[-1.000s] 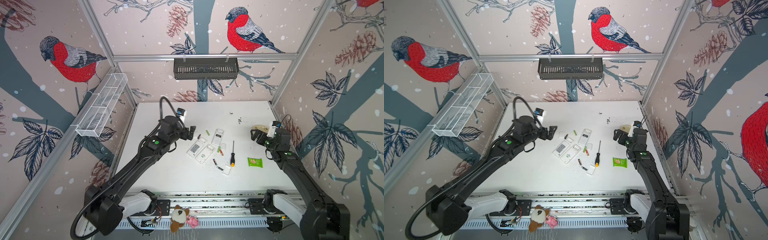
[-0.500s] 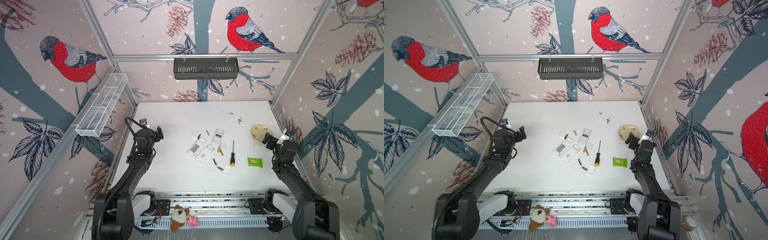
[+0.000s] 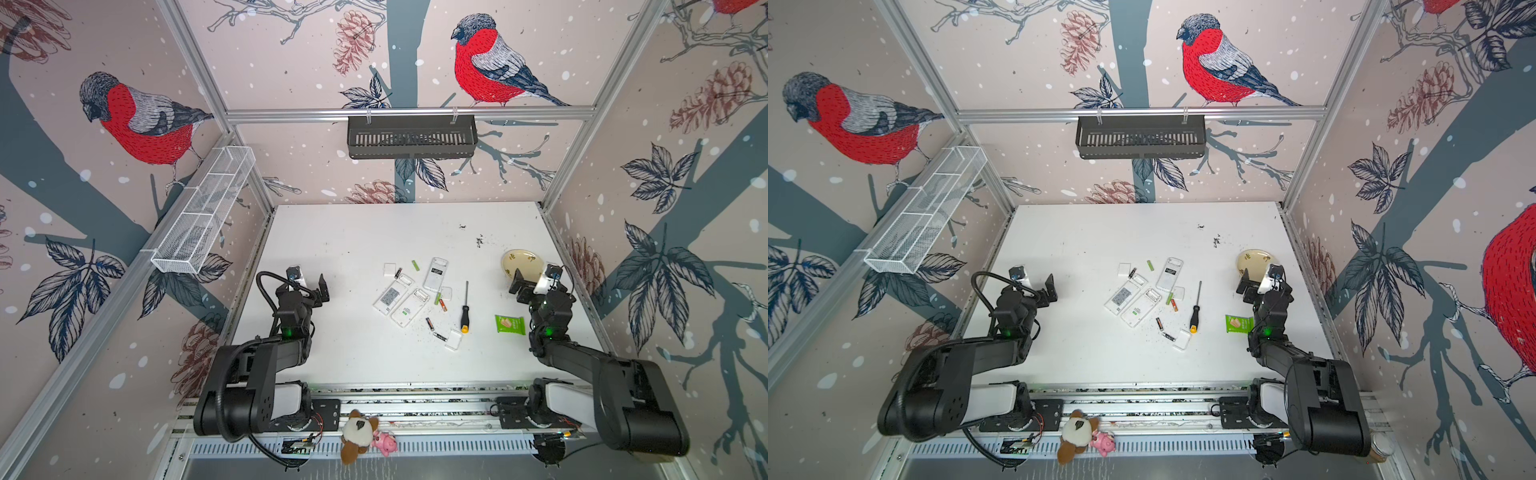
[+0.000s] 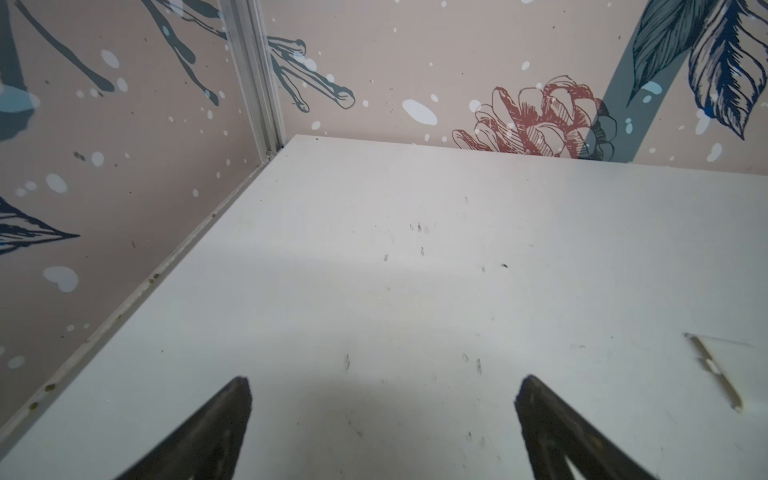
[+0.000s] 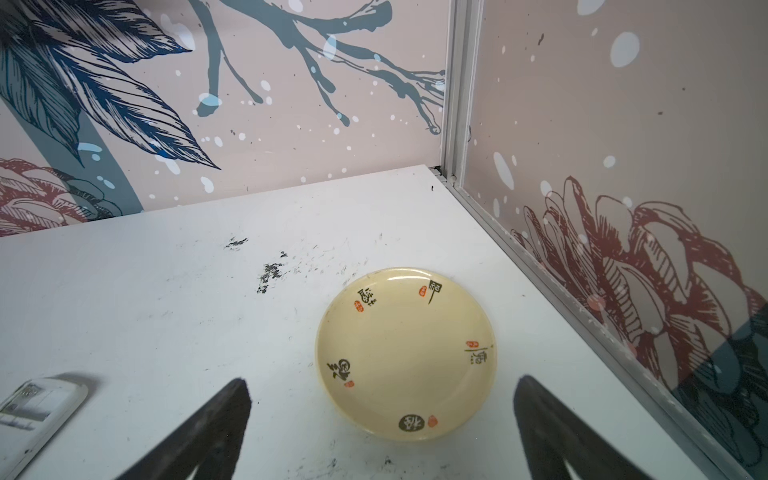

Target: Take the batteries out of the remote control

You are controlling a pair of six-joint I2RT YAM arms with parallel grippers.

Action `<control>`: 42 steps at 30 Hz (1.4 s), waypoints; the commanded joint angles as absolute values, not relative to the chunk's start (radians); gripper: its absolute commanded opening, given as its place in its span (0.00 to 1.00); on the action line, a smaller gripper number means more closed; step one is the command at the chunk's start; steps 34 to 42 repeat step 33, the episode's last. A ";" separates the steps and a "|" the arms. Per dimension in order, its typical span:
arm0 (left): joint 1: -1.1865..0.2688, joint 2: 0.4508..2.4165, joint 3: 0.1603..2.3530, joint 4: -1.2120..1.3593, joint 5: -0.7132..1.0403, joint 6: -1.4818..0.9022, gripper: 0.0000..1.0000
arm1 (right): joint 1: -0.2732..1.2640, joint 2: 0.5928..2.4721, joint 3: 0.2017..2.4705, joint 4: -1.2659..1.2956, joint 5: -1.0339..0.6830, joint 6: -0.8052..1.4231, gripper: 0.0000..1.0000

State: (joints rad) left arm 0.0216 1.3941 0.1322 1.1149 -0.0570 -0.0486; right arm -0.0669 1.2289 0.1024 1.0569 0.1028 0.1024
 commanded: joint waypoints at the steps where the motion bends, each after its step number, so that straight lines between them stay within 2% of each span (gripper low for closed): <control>1: 0.022 1.500 0.121 1.461 0.036 -0.016 1.00 | -0.066 1.234 0.088 1.221 0.092 0.093 0.99; 3: 0.023 1.578 0.145 1.505 0.071 -0.001 0.99 | -0.067 1.247 0.086 1.247 0.091 0.148 0.99; 4: 0.022 1.539 0.179 1.381 0.075 0.006 0.99 | -0.059 1.312 0.073 1.354 0.082 0.139 0.99; 6: 0.023 1.497 0.220 1.235 0.102 0.017 0.99 | -0.021 1.401 0.096 1.368 0.143 0.117 0.99; 8: 0.022 1.544 0.212 1.328 0.117 0.016 0.99 | -0.002 1.541 0.147 1.439 0.230 0.121 1.00; 9: 0.022 1.563 0.196 1.389 0.123 0.012 0.99 | 0.025 1.541 0.188 1.361 0.278 0.106 1.00; 10: 0.022 1.545 0.211 1.330 0.116 0.015 0.99 | 0.050 1.499 0.230 1.200 0.334 0.120 0.99; 13: 0.023 1.544 0.217 1.315 0.118 0.019 0.99 | 0.054 1.548 0.181 1.387 0.337 0.091 0.99; 17: 0.023 1.548 0.225 1.307 0.027 -0.012 0.99 | 0.057 1.518 0.204 1.291 0.347 0.105 0.99; 20: 0.023 1.553 0.220 1.323 0.026 -0.011 0.99 | 0.063 1.543 0.182 1.377 0.357 0.087 0.99; 26: 0.022 1.554 0.221 1.327 0.026 -0.012 0.99 | 0.066 1.543 0.186 1.368 0.357 0.089 0.99; 29: 0.023 1.554 0.219 1.327 0.026 -0.011 0.99 | 0.029 1.538 0.193 1.339 0.276 0.108 1.00; 42: 0.022 1.553 0.218 1.329 0.025 -0.011 0.99 | 0.035 1.534 0.181 1.361 0.284 0.101 0.99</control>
